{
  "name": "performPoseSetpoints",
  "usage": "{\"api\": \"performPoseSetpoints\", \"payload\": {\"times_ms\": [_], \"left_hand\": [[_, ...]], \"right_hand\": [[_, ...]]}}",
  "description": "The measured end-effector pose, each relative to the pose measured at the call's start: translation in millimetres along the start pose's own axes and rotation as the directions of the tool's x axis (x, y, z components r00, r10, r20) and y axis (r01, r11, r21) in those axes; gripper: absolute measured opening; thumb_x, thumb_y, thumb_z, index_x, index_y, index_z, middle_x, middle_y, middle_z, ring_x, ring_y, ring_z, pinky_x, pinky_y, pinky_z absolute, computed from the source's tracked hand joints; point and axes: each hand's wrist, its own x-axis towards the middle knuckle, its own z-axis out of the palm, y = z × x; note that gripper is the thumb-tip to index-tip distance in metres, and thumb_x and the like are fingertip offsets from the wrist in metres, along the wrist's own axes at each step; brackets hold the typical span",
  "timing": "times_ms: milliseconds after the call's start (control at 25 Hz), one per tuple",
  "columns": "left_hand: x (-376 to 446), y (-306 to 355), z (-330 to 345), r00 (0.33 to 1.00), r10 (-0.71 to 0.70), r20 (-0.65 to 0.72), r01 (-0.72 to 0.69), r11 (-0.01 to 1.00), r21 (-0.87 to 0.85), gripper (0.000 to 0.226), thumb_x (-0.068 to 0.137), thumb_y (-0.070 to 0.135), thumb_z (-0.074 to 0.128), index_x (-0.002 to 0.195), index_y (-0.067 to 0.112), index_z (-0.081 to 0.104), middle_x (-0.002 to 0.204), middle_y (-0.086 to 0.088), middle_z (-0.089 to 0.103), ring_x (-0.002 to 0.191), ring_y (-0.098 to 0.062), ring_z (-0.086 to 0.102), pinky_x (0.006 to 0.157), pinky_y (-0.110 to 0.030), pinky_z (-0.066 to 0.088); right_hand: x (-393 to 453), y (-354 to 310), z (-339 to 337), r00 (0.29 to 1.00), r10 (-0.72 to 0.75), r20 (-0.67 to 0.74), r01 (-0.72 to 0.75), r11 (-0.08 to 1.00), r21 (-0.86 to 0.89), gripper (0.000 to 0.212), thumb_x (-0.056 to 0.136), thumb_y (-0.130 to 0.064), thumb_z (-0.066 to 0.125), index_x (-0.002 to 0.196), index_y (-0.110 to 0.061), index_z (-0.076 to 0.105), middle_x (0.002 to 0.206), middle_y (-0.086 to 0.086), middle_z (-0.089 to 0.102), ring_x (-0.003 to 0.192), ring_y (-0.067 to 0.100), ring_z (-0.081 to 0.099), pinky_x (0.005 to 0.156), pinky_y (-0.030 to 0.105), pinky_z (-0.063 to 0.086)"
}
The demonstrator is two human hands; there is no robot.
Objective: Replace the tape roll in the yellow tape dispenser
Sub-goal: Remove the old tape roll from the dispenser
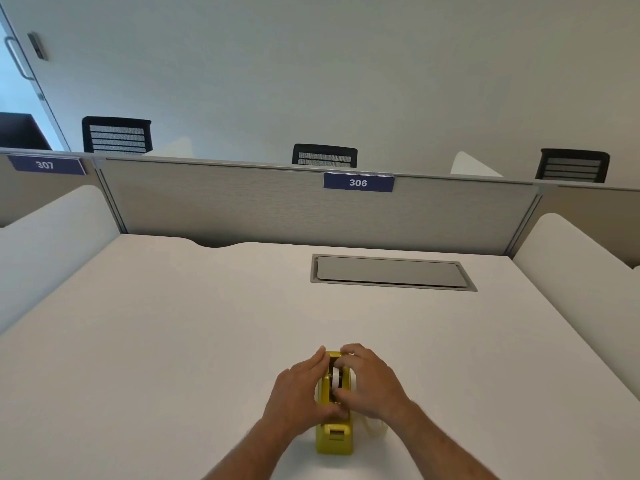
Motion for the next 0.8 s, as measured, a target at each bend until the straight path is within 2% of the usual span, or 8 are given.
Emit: {"api": "performPoseSetpoints", "payload": {"times_ms": [120, 320, 480, 680, 800], "left_hand": [[-1.0, 1.3, -2.2, 1.0, 0.002, -0.011, -0.003, 1.0, -0.024, 0.109, 0.062, 0.072, 0.071, 0.151, 0.037, 0.019, 0.161, 0.019, 0.016, 0.142, -0.006, 0.034, 0.115, -0.028, 0.031], [-1.4, 2.3, -2.8, 1.0, -0.006, -0.004, 0.005, 0.999, -0.045, 0.107, 0.06, 0.072, 0.073, 0.149, 0.045, 0.019, 0.16, 0.022, 0.017, 0.14, -0.007, 0.037, 0.114, -0.029, 0.033], [-2.9, 2.3, -3.9, 1.0, 0.009, 0.009, -0.009, 0.996, -0.087, 0.103, 0.062, 0.07, 0.073, 0.146, 0.052, 0.018, 0.159, 0.023, 0.016, 0.139, -0.008, 0.039, 0.113, -0.03, 0.036], [0.0, 0.0, -4.8, 1.0, 0.001, 0.002, -0.001, 0.989, -0.149, 0.084, 0.078, 0.057, 0.07, 0.148, 0.042, 0.026, 0.159, 0.022, 0.019, 0.144, -0.008, 0.032, 0.118, -0.032, 0.03], [1.2, -2.5, -9.0, 0.999, 0.011, -0.034, -0.016, 0.987, -0.158, 0.079, 0.081, 0.047, 0.073, 0.148, 0.037, 0.032, 0.154, 0.017, 0.036, 0.14, -0.01, 0.038, 0.117, -0.03, 0.031]], "right_hand": [[3.8, -1.6, -0.8, 1.0, -0.002, -0.02, 0.002, 1.0, -0.011, 0.045, 0.07, -0.041, 0.068, 0.113, -0.03, 0.061, 0.128, -0.015, 0.052, 0.112, 0.007, 0.05, 0.087, 0.024, 0.051], [4.7, -2.0, 1.8, 0.996, -0.061, -0.06, 0.06, 0.998, -0.017, 0.042, 0.069, -0.038, 0.068, 0.109, -0.029, 0.059, 0.111, -0.015, 0.053, 0.103, 0.007, 0.045, 0.078, 0.024, 0.052], [2.5, 0.5, 3.1, 0.993, -0.078, -0.085, 0.082, 0.995, 0.052, 0.04, 0.069, -0.037, 0.068, 0.108, -0.029, 0.06, 0.104, -0.014, 0.06, 0.1, 0.006, 0.046, 0.081, 0.023, 0.051], [3.3, 2.9, 2.5, 0.994, -0.05, -0.102, 0.061, 0.992, 0.111, 0.042, 0.07, -0.036, 0.071, 0.11, -0.03, 0.061, 0.099, -0.018, 0.058, 0.097, 0.006, 0.051, 0.082, 0.026, 0.054], [3.5, 5.9, 5.2, 0.996, -0.04, -0.084, 0.051, 0.989, 0.141, 0.044, 0.072, -0.038, 0.072, 0.114, -0.032, 0.06, 0.1, -0.023, 0.054, 0.098, 0.006, 0.052, 0.085, 0.026, 0.054]]}}
